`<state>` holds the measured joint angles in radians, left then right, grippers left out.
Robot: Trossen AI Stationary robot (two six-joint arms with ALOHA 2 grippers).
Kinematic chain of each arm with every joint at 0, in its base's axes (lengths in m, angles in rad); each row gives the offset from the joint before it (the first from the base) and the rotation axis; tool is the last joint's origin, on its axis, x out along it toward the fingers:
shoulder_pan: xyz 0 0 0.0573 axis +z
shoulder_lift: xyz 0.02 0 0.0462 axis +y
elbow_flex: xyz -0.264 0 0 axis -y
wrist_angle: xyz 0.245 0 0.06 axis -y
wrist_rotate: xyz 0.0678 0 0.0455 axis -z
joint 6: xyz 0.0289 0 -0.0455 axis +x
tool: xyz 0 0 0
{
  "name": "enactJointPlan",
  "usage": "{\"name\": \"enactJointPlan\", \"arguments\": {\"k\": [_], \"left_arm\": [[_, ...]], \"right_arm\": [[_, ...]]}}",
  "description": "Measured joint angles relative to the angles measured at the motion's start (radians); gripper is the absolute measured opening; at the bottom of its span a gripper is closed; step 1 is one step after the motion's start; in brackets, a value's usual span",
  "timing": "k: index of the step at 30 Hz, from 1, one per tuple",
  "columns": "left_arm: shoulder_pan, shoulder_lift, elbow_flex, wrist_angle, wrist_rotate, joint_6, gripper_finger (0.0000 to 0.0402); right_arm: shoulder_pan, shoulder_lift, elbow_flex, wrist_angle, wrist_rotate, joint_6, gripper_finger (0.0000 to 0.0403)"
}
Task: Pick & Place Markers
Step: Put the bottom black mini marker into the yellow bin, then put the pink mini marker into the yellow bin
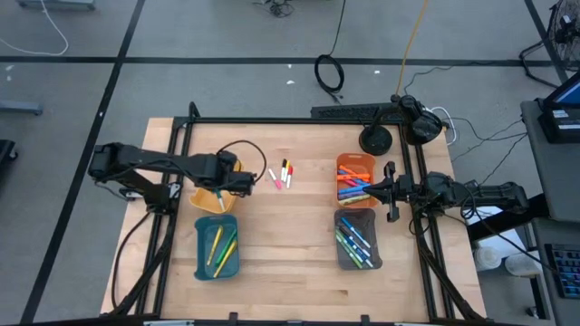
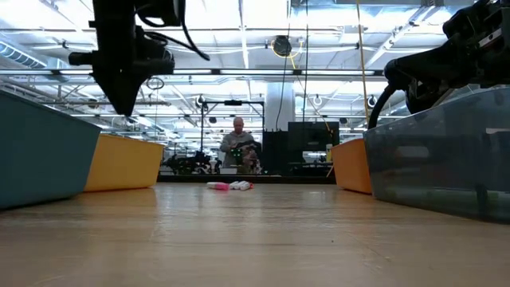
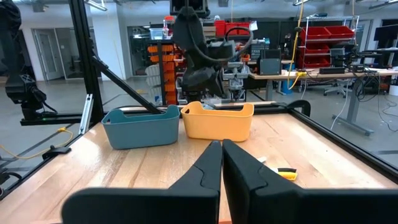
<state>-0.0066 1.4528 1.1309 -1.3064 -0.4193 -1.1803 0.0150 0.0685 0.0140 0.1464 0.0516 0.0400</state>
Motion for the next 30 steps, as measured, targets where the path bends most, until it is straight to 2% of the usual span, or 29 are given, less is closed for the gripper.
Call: {"name": "enactJointPlan", "arguments": {"k": [9, 20, 25, 30], "left_arm": [[0.000, 0.000, -0.026, 0.015, 0.000, 0.004, 0.0076], [0.000, 0.000, -0.026, 0.143, 0.002, 0.139, 0.0076], [0.000, 0.000, -0.026, 0.241, 0.000, 0.219, 0.0076], [0.000, 0.000, -0.026, 0.426, -0.005, 0.352, 0.0076]], "right_arm": [[0.000, 0.000, 0.000, 0.000, 0.000, 0.000, 0.0004], [0.000, 0.000, 0.000, 0.000, 0.000, 0.000, 0.0004], [0.000, 0.000, 0.000, 0.000, 0.000, 0.000, 0.0004], [0.000, 0.000, 0.000, 0.000, 0.000, 0.000, 0.0004]]}}
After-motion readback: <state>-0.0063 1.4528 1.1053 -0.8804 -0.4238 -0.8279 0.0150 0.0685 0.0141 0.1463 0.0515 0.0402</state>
